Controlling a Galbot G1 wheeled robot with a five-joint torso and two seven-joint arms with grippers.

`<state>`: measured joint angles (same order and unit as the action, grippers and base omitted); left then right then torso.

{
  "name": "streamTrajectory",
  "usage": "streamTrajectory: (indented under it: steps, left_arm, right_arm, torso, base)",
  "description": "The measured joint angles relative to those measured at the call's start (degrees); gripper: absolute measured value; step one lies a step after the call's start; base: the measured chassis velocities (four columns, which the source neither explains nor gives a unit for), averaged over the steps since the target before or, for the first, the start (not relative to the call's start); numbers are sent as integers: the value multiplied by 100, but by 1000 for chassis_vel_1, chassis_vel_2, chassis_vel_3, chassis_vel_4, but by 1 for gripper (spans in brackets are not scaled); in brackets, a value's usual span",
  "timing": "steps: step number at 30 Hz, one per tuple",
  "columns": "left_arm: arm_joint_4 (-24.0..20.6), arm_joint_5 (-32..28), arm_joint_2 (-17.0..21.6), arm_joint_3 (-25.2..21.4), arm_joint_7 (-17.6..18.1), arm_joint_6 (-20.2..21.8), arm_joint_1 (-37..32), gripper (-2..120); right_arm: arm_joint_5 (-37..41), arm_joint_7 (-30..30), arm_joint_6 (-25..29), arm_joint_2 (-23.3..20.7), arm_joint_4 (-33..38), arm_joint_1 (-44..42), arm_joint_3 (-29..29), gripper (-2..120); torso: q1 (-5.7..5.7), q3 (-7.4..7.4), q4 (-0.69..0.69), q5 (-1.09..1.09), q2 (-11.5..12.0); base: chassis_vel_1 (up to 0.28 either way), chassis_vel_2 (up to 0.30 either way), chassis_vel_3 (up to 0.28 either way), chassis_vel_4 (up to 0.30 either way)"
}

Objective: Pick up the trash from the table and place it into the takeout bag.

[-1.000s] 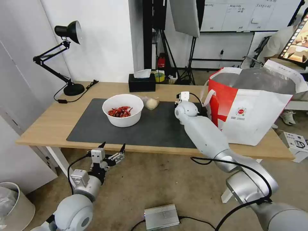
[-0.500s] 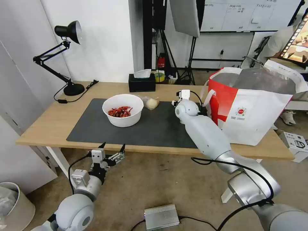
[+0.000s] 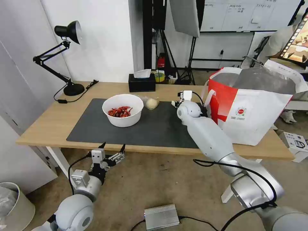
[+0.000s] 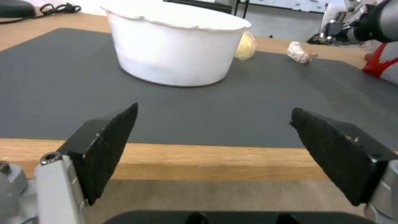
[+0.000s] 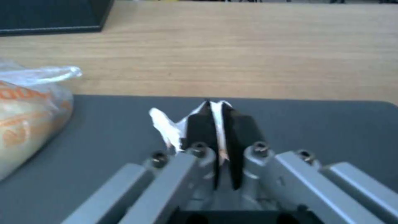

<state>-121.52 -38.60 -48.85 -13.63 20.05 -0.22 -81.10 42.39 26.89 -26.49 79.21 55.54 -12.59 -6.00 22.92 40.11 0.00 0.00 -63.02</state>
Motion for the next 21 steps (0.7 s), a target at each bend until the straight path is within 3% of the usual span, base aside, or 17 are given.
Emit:
streamTrajectory:
  steps: [4, 6, 7, 10, 13, 14, 21]
  left_arm:
    - [-15, 5, -5, 0, 0, 0, -5, 100]
    - [-34, 20, -28, -6, -1, 0, -30, 100]
    - [-34, 20, -28, -6, -1, 0, -30, 100]
    - [-45, 47, -52, -24, -1, -2, -65, 100]
    - [-51, 49, -56, -25, -2, -2, -69, 100]
    - [-59, 58, -69, -27, -2, -3, -75, 100]
    - [-57, 81, -116, -14, -5, -5, -78, 100]
  right_arm:
    - [-73, -45, 22, 17, -14, -1, -5, 18]
    - [-199, -73, 25, 78, -76, 0, -15, 33]
    - [-199, -73, 25, 78, -76, 0, -15, 33]
    - [-293, -73, -1, 155, -186, 49, -16, 47]
    - [-304, -70, -7, 161, -201, 59, -15, 49]
    - [-336, -36, -94, 176, -243, 87, -16, 61]
    - [-364, 89, -261, 203, -340, 121, -10, 86]
  torso:
    - [0, 0, 0, 0, 0]
    - [0, 0, 0, 0, 0]
    - [0, 0, 0, 0, 0]
    - [0, 0, 0, 0, 0]
    - [0, 0, 1, 0, 0]
    - [0, 0, 0, 0, 0]
    - [0, 0, 0, 0, 0]
  base:
    - [0, 0, 0, 0]
    - [0, 0, 0, 0]
    - [0, 0, 0, 0]
    - [0, 0, 0, 0]
    - [0, 0, 0, 0]
    - [0, 0, 0, 0]
    - [0, 0, 0, 0]
